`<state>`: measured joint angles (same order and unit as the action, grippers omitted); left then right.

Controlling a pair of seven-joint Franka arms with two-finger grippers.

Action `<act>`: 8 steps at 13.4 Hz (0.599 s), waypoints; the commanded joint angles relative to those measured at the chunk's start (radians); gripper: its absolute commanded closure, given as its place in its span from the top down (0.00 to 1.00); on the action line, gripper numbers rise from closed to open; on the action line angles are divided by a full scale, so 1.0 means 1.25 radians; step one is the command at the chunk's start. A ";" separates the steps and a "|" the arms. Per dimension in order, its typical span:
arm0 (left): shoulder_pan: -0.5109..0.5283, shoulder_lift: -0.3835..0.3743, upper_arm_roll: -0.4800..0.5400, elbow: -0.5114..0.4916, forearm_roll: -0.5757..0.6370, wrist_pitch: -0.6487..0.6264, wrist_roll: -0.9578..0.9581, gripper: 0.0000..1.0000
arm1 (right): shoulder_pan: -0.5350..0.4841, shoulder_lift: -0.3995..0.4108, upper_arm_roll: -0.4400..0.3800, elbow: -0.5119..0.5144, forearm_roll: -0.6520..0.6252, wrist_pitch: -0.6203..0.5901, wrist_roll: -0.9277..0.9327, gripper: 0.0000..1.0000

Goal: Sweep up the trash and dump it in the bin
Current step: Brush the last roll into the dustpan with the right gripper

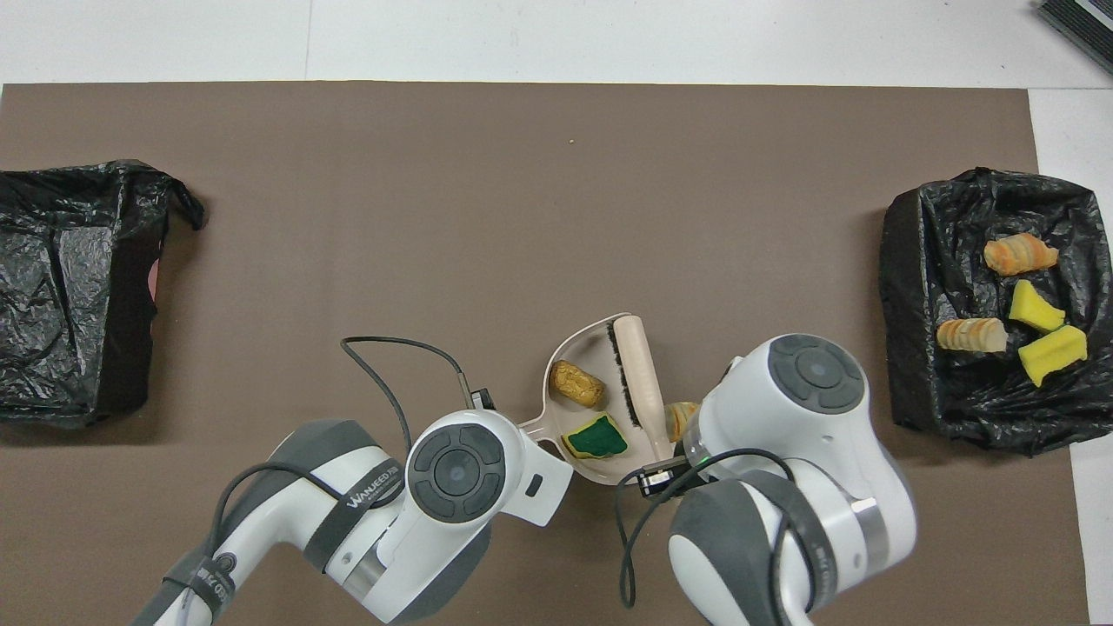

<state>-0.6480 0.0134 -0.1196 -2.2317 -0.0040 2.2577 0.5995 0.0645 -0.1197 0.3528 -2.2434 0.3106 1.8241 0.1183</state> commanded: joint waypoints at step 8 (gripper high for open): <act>-0.018 0.004 0.015 0.024 0.001 -0.053 0.069 0.00 | -0.153 -0.117 0.010 -0.236 -0.032 0.121 -0.130 0.00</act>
<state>-0.6481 0.0136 -0.1179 -2.2175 -0.0037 2.2175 0.6729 -0.1344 -0.2230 0.3502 -2.4602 0.2890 1.9068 -0.0211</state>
